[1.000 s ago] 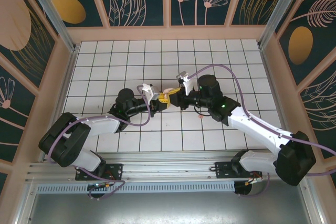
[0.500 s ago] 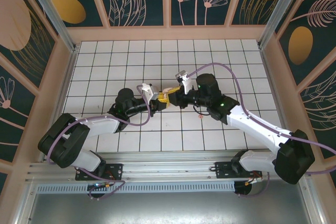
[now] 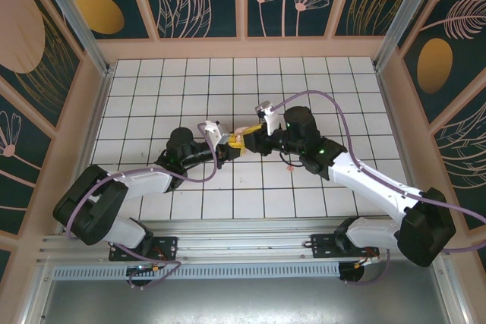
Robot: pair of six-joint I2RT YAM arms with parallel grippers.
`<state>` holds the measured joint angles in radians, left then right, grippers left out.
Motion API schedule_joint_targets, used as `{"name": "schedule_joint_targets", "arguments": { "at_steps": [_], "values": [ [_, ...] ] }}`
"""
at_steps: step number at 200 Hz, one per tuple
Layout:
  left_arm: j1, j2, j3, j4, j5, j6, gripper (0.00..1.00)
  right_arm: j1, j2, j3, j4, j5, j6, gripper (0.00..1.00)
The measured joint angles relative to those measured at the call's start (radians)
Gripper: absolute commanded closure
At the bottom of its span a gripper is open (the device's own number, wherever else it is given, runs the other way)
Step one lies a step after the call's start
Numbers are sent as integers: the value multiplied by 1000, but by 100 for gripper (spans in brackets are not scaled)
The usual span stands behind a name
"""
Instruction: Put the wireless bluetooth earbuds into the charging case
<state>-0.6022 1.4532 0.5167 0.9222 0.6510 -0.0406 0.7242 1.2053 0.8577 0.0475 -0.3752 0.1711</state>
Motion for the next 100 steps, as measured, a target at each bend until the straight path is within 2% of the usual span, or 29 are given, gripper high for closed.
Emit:
{"name": "schedule_joint_targets", "arguments": {
  "at_steps": [55, 100],
  "values": [
    [-8, -26, 0, 10, 6, 22, 81, -11, -74, -1, 0, 61, 4, 62],
    [-8, -26, 0, 17, 26, 22, 81, -11, -110, -1, -2, 62, 0, 46]
  ]
}}
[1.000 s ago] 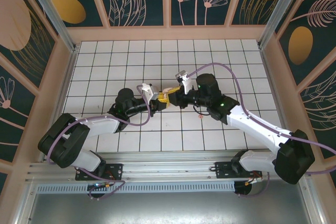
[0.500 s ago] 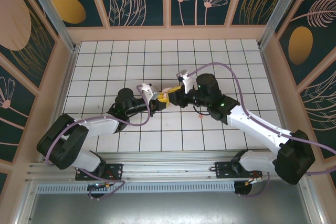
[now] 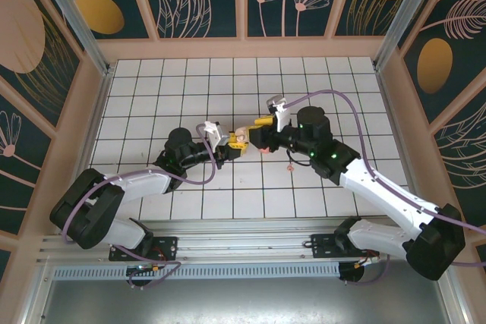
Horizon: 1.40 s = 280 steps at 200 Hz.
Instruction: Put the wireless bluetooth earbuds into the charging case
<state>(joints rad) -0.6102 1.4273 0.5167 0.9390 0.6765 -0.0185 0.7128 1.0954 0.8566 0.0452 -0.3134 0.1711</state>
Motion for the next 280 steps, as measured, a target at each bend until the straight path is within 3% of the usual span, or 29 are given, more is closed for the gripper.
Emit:
{"name": "schedule_joint_targets", "arguments": {
  "at_steps": [29, 80, 153, 237, 280],
  "values": [
    [0, 0, 0, 0, 26, 0, 81, -29, 3, 0, -5, -43, 21, 40],
    [0, 0, 0, 10, 71, 0, 81, -130, 62, 0, 5, -233, 84, 37],
    [0, 0, 3, 15, 88, 0, 81, -137, 139, 0, 47, -419, 126, 38],
    [0, 0, 15, 3, 74, 8, 82, -151, 63, -43, 148, -500, 140, 45],
    [0, 0, 34, -60, 34, 5, 84, -182, -8, -76, 167, -435, 167, 46]
  ]
}}
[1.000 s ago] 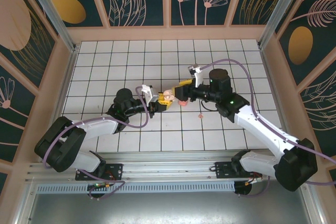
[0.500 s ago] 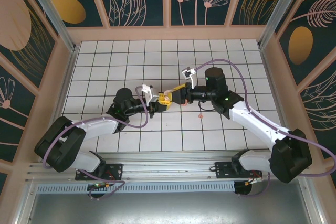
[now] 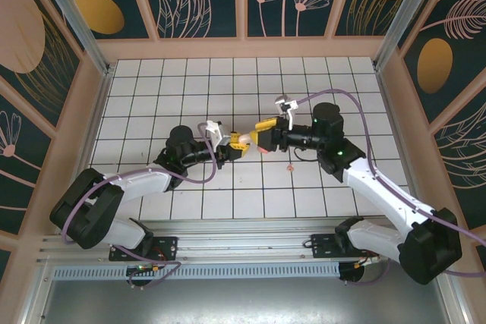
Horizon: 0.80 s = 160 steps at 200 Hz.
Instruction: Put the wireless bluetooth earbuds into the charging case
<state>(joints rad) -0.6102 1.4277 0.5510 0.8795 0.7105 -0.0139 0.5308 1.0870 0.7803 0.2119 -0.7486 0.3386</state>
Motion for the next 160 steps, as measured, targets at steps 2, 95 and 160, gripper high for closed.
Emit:
{"name": "schedule_joint_targets", "arguments": {
  "at_steps": [2, 95, 160],
  "values": [
    [0, 0, 2, -5, -5, -2, 84, -3, -2, 0, -3, 12, 2, 45],
    [0, 184, 272, -381, -155, -229, 84, -79, -11, -77, -159, 494, 146, 46],
    [0, 509, 606, -554, -155, -462, 84, -100, -16, -108, -156, 573, 170, 46]
  ]
}}
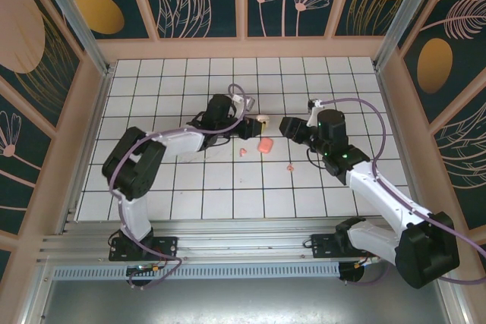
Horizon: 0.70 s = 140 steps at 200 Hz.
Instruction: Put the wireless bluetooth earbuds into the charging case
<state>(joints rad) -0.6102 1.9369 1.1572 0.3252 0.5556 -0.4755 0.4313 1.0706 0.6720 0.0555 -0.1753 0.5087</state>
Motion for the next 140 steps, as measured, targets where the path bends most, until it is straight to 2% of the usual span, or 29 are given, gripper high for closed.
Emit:
{"name": "schedule_joint_targets", "arguments": {
  "at_steps": [67, 140],
  "values": [
    [0, 235, 247, -96, 11, -211, 82, -24, -34, -38, 0, 29, 0, 46],
    [-15, 361, 408, -184, 13, -286, 78, -39, -35, -40, 24, 16, 4, 46]
  ]
}}
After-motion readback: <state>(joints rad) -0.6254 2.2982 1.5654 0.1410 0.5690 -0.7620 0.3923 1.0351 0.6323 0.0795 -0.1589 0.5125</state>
